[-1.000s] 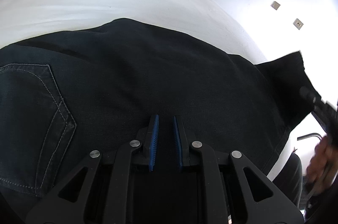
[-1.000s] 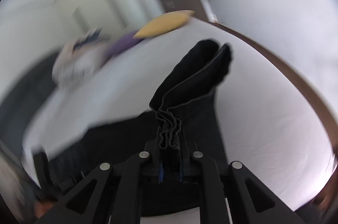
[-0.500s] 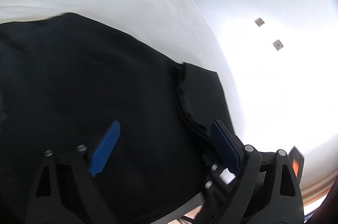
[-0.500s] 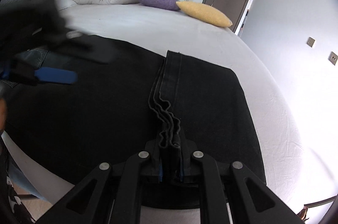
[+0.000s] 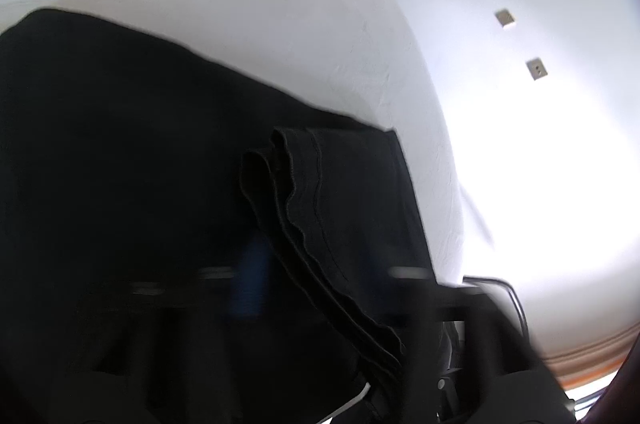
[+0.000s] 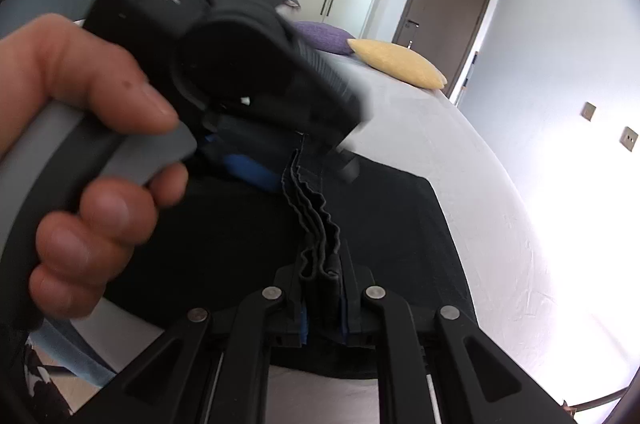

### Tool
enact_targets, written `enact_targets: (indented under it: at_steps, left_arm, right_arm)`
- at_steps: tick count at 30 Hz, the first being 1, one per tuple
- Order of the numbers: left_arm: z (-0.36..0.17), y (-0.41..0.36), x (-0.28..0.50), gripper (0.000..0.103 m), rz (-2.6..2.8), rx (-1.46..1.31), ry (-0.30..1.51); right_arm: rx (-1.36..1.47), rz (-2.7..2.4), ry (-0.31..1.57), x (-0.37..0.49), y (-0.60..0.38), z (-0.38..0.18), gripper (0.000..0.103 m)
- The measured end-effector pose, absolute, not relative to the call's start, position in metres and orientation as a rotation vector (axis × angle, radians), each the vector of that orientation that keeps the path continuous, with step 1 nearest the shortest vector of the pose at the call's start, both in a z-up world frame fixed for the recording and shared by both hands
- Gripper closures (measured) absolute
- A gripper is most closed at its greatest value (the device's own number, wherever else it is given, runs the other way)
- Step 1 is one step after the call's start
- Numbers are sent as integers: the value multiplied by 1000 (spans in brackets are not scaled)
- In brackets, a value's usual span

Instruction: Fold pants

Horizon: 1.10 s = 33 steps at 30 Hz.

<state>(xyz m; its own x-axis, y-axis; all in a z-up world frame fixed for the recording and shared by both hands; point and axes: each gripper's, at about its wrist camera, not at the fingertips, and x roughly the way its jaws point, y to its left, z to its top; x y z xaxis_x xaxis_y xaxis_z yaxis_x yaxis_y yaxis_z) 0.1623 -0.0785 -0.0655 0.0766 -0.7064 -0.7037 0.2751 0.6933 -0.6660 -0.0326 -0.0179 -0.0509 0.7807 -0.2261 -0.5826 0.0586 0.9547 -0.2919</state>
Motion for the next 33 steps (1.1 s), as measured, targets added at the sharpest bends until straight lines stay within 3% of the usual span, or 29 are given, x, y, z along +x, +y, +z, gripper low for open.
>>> enact_targets:
  at_steps: [5, 18, 28, 31, 33]
  left_arm:
    - [-58, -47, 167, 93, -759, -377, 1246]
    - [-45, 76, 186, 93, -653, -302, 1173]
    - [-63, 118, 206, 92, -583, -315, 1179]
    - [-70, 123, 207, 90, -594, -327, 1176]
    - [-68, 118, 195, 88, -564, -301, 1160]
  right_arm:
    - [-298, -99, 661, -34, -10, -49, 91]
    - [-428, 155, 654, -13, 64, -44, 91]
    - [-408, 261, 769, 24, 85, -74, 90]
    - [-350, 281, 803, 33, 76, -78, 74]
    - [-252, 303, 820, 35, 60, -68, 35]
